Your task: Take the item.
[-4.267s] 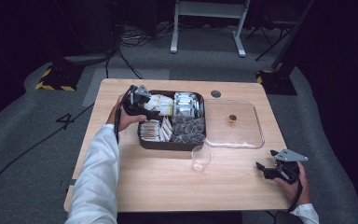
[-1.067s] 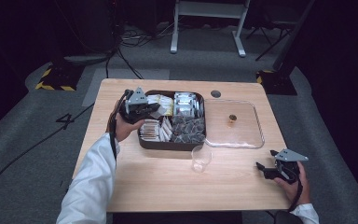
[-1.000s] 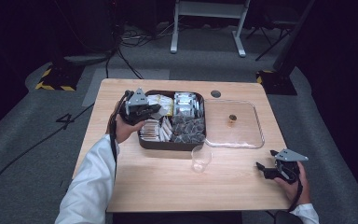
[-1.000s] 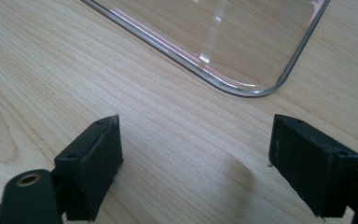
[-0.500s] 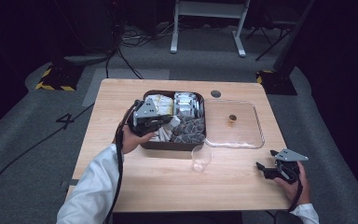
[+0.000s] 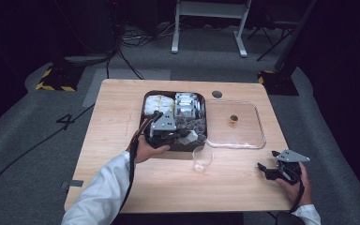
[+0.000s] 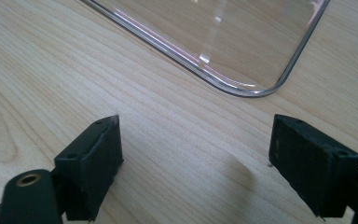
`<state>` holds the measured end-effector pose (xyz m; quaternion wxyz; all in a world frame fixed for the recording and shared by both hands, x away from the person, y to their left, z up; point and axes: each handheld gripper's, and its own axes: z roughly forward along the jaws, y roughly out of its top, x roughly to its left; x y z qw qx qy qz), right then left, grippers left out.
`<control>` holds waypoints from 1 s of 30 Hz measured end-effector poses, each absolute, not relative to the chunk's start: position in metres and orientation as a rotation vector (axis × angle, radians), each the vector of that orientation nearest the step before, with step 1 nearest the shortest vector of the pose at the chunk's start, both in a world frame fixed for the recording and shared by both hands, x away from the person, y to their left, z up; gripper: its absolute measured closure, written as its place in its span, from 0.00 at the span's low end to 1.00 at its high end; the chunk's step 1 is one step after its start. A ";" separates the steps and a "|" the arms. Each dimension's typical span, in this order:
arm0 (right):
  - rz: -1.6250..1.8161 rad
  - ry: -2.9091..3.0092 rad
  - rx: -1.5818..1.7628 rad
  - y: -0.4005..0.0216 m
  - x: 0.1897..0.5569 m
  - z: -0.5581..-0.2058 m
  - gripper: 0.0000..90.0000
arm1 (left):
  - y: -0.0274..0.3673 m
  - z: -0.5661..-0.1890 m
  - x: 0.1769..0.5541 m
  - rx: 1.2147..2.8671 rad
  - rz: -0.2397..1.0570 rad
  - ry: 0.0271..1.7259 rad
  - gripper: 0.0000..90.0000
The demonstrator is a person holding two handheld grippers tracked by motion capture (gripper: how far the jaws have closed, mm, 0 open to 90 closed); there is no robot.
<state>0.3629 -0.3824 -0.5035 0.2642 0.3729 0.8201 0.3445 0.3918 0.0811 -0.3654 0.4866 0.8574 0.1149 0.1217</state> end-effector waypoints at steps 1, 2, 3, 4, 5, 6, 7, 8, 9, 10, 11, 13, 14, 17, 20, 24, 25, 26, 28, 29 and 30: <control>0.931 2.217 1.008 -0.382 0.363 -0.503 0.19 | 0.074 -0.369 0.390 2.101 0.281 0.262 0.99; 0.931 2.217 1.008 -0.382 0.363 -0.503 0.19 | 0.071 -0.370 0.390 2.103 0.271 0.256 0.99; 0.931 2.217 1.008 -0.382 0.363 -0.503 0.19 | 0.071 -0.370 0.390 2.103 0.271 0.256 0.99; 0.931 2.217 1.008 -0.382 0.363 -0.504 0.19 | 0.068 -0.373 0.389 2.103 0.259 0.256 0.99; 0.931 2.217 1.008 -0.382 0.363 -0.504 0.19 | 0.066 -0.374 0.389 2.106 0.257 0.248 0.99; 0.931 2.217 1.008 -0.382 0.363 -0.504 0.19 | 0.063 -0.375 0.388 2.104 0.252 0.241 0.99; 0.932 2.217 1.008 -0.382 0.363 -0.504 0.19 | 0.058 -0.377 0.388 2.103 0.229 0.237 0.98; 0.931 2.217 1.008 -0.382 0.363 -0.504 0.19 | 0.056 -0.379 0.387 2.109 0.228 0.228 0.98; 0.931 2.217 1.008 -0.382 0.363 -0.504 0.19 | 0.056 -0.379 0.387 2.109 0.228 0.228 0.98; 0.930 2.216 1.008 -0.382 0.363 -0.504 0.19 | 0.054 -0.381 0.386 2.111 0.221 0.225 0.98; 0.929 2.215 1.007 -0.382 0.363 -0.504 0.19 | 0.052 -0.382 0.385 2.111 0.209 0.218 0.98; 0.928 2.214 1.005 -0.382 0.363 -0.503 0.19 | 0.048 -0.385 0.385 2.119 0.207 0.211 0.98; 0.928 2.214 1.005 -0.382 0.363 -0.503 0.19 | 0.045 -0.387 0.385 2.115 0.194 0.207 0.98; 0.928 2.214 1.005 -0.382 0.363 -0.503 0.19 | 0.041 -0.390 0.386 2.129 0.190 0.199 0.98; 0.927 2.214 1.004 -0.382 0.363 -0.503 0.19 | 0.034 -0.397 0.387 2.146 0.175 0.194 0.98; 0.928 2.214 1.005 -0.382 0.363 -0.503 0.19 | 0.030 -0.405 0.388 2.163 0.162 0.192 0.98; 0.927 2.214 1.004 -0.382 0.363 -0.503 0.19 | 0.029 -0.407 0.389 2.167 0.154 0.195 0.98; 0.927 2.214 1.003 -0.382 0.363 -0.504 0.19 | 0.028 -0.409 0.390 2.175 0.150 0.197 0.97; 0.927 2.214 1.003 -0.382 0.362 -0.503 0.19 | 0.027 -0.413 0.390 2.184 0.148 0.197 0.94; 0.927 2.214 1.003 -0.382 0.362 -0.503 0.19 | 0.026 -0.414 0.391 2.187 0.145 0.194 0.94; 0.927 2.213 1.003 -0.382 0.362 -0.504 0.19 | 0.025 -0.416 0.390 2.201 0.146 0.194 0.93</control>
